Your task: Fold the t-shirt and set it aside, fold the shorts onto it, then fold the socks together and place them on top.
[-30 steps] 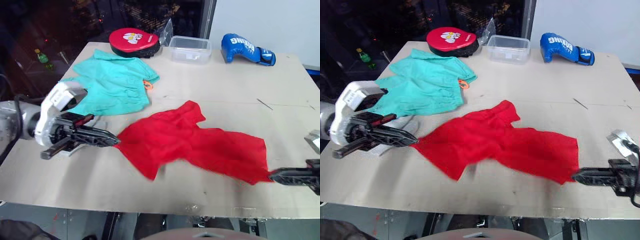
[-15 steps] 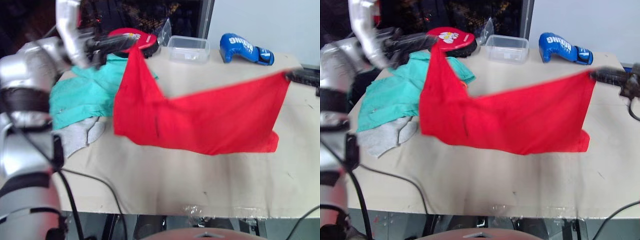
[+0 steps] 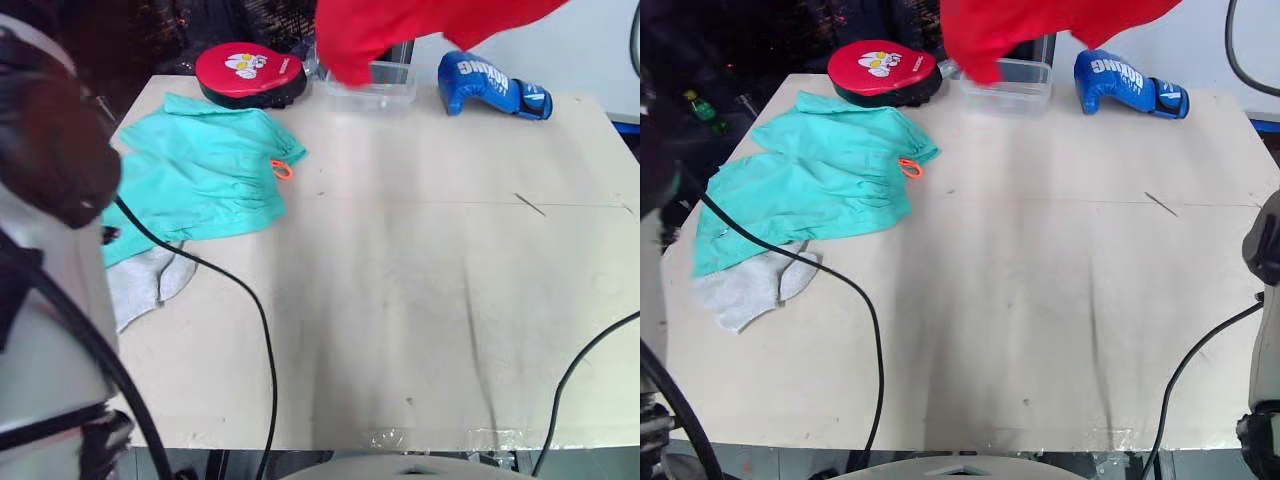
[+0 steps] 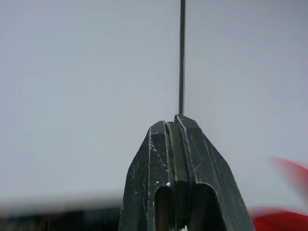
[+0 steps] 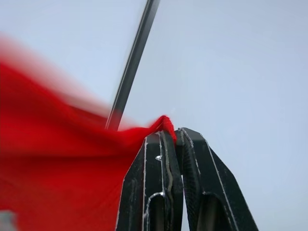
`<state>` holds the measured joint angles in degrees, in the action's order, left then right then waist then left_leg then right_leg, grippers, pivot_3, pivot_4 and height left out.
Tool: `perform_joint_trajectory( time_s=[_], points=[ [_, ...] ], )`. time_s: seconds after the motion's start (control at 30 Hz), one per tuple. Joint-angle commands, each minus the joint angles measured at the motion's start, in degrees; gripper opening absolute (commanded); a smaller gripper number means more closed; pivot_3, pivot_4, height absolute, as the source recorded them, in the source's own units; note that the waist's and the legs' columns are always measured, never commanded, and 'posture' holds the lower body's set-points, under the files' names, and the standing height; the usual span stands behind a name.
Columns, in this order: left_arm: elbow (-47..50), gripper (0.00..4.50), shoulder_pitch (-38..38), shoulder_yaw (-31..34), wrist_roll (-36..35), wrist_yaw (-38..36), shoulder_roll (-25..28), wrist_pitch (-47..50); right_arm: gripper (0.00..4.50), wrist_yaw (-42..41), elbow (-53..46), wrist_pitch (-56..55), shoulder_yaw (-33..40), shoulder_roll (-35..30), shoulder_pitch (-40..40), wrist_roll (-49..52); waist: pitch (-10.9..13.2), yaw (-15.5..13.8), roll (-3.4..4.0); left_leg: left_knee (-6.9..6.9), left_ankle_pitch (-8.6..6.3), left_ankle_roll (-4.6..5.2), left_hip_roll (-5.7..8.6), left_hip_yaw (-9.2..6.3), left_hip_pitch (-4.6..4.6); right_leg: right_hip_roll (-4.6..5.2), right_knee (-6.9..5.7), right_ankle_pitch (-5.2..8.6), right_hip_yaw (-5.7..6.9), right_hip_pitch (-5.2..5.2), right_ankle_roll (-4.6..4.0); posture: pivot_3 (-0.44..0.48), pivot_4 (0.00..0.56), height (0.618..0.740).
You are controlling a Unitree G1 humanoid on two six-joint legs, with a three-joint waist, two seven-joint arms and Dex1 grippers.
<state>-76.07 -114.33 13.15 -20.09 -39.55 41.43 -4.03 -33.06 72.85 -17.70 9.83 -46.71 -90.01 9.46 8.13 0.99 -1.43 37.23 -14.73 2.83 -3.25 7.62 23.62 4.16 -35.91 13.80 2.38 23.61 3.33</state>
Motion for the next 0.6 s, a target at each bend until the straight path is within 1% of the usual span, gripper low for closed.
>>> perform_joint_trajectory(
  time_s=[0.03,0.1,0.13,0.17,0.2,0.23,0.27,0.33,0.37,0.4,0.47,0.5,0.57,0.6],
  points=[
    [2.4,0.00,4.9,-2.1,3.3,-11.7,0.5,3.1,0.10,-5.6,-0.2,-0.2,1.9,-0.3,3.6,0.6,0.0,0.0,0.00,0.21,0.00,0.00,-0.01,-0.01,-0.01,0.00,-0.11,-0.02,-0.01,-0.08,0.01,0.000,0.150,0.740],
    [5.5,0.00,12.1,-5.8,6.1,-22.7,1.5,4.5,0.10,-11.9,-1.3,1.4,2.5,0.1,7.5,1.7,-0.1,-0.1,0.13,0.75,0.01,0.04,0.01,-0.01,-0.03,0.06,-0.50,-0.04,-0.05,-0.19,0.00,0.000,0.150,0.740],
    [8.1,0.00,16.3,-7.5,7.0,-28.1,2.2,5.4,0.10,-14.9,-2.1,2.1,2.7,0.2,9.6,2.2,-0.1,-0.1,0.13,1.21,-0.02,0.11,0.02,-0.03,-0.08,0.11,-0.94,-0.04,-0.07,-0.26,-0.01,0.000,0.150,0.740],
    [13.8,0.00,23.4,-9.5,6.9,-34.2,3.5,7.1,0.10,-18.8,-3.7,3.2,2.6,0.4,13.2,2.7,0.0,0.0,0.18,1.24,-0.02,0.12,0.02,-0.03,-0.08,0.12,-0.97,-0.04,-0.07,-0.26,-0.02,0.000,0.150,0.740],
    [19.6,0.00,29.7,-10.8,6.4,-38.2,4.7,8.9,0.10,-21.7,-5.3,3.9,2.6,0.5,16.3,3.1,-0.3,0.3,0.57,1.28,0.07,0.21,0.01,-0.03,0.03,0.10,-0.99,-0.17,-0.08,-0.17,-0.20,0.000,0.150,0.740],
    [28.4,0.00,38.0,-11.5,4.6,-40.6,6.2,13.4,0.10,-24.5,-8.1,5.3,2.8,0.9,20.6,4.0,-0.3,0.4,0.57,1.23,0.13,0.23,0.01,0.04,-0.10,0.10,-1.00,-0.29,-0.24,-0.23,-0.35,0.000,0.150,0.740],
    [37.4,0.00,46.4,-11.6,2.8,-41.7,7.7,17.1,0.10,-27.2,-11.9,7.1,2.8,1.2,25.3,5.1,-0.3,0.8,0.55,1.28,0.13,0.23,0.01,0.05,-0.12,0.09,-1.18,-0.30,-0.30,-0.22,-0.34,0.000,0.150,0.740],
    [53.6,0.00,62.3,-10.6,-0.1,-43.6,10.7,20.4,0.10,-31.2,-22.2,10.7,2.3,1.9,35.6,7.2,-0.3,1.7,0.54,1.25,0.21,0.10,-0.23,-0.24,0.11,-0.03,-1.45,-0.39,-0.28,0.05,-0.20,0.000,0.150,0.740],
    [60.4,0.00,69.4,-9.6,-1.4,-43.8,11.9,21.9,0.10,-32.7,-30.4,14.4,1.8,2.0,42.6,8.8,-0.3,1.7,0.53,1.07,0.19,0.07,-0.43,-0.34,0.11,-0.08,-1.36,-0.38,-0.33,0.12,-0.19,0.000,0.150,0.740],
    [65.0,0.00,74.4,-8.5,-2.6,-43.5,12.4,23.3,0.10,-33.2,-36.9,17.0,1.5,2.2,48.3,9.9,-0.3,1.7,0.53,0.99,0.18,0.04,-0.48,-0.38,0.21,-0.11,-1.36,-0.38,-0.27,0.27,-0.19,0.000,0.150,0.740],
    [70.1,0.00,78.7,-6.5,-5.7,-41.2,12.4,29.2,0.10,-32.2,-46.6,22.2,1.8,2.6,56.2,11.8,-0.3,1.3,0.53,1.01,0.16,0.00,-0.61,-0.46,0.21,-0.15,-1.44,-0.37,-0.15,0.38,-0.20,0.000,0.150,0.740],
    [71.5,0.00,79.9,-6.3,-6.5,-40.6,12.2,30.8,0.10,-32.0,-50.2,24.3,1.8,2.4,58.6,12.4,-0.2,1.0,0.62,0.98,0.16,0.00,-0.64,-0.49,0.21,-0.18,-1.38,-0.35,-0.09,0.35,-0.23,0.000,0.150,0.740],
    [73.8,0.00,82.1,-6.6,-7.0,-40.5,12.2,31.5,0.10,-31.3,-56.2,28.3,1.9,1.9,61.7,13.6,-0.2,0.7,0.81,0.99,0.21,-0.10,-0.72,-0.39,0.16,-0.33,-0.90,-0.28,-0.10,0.15,-0.33,0.000,0.150,0.740],
    [74.5,0.00,82.8,-6.8,-7.0,-40.4,12.2,31.6,0.10,-30.7,-58.2,29.7,2.1,1.8,62.5,13.9,-0.2,0.7,0.84,1.13,0.22,-0.11,-0.65,-0.26,0.00,-0.33,-0.92,-0.29,-0.12,-0.06,-0.33,0.000,0.150,0.740]
  ],
)
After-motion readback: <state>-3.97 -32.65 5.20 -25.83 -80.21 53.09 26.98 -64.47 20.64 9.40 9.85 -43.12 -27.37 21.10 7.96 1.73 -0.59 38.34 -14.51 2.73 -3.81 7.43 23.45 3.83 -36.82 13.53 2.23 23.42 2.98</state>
